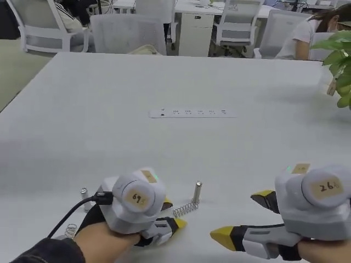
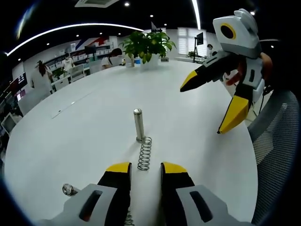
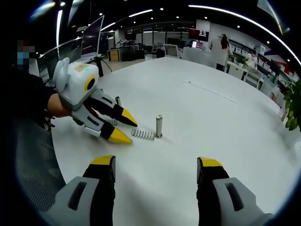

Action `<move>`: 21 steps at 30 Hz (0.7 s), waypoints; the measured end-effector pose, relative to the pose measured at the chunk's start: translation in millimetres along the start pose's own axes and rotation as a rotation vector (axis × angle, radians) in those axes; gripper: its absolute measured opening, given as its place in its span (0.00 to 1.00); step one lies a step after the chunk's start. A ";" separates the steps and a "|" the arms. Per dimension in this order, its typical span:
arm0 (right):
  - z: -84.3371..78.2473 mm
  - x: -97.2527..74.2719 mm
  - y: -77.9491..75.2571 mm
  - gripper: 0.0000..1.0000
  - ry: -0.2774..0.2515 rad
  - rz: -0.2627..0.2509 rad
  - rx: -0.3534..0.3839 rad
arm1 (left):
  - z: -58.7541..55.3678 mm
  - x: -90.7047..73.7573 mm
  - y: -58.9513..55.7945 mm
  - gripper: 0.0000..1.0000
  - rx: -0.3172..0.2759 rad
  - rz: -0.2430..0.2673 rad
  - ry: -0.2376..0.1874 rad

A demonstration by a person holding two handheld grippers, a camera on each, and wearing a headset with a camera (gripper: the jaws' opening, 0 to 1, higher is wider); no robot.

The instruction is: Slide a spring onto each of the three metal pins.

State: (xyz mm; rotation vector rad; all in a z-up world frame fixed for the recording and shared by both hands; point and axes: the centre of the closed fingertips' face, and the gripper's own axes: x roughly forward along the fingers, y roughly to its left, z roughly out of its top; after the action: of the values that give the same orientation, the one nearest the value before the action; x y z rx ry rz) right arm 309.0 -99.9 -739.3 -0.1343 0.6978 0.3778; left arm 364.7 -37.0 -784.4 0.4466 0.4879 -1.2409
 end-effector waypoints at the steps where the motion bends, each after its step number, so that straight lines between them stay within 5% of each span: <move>1: -0.2 0.1 0.1 0.69 0.000 0.000 -0.001 | -0.1 0.3 -0.4 0.17 -0.001 -0.001 0.000; 21: 0.7 0.4 3.6 0.68 0.003 0.009 -0.009 | -0.2 4.7 -5.1 0.03 0.064 0.002 0.004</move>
State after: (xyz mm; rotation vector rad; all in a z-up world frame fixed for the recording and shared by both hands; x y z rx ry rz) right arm 308.4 -96.4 -739.1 -0.1402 0.6996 0.3897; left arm 360.9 -41.9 -787.6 0.5035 0.4520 -1.2570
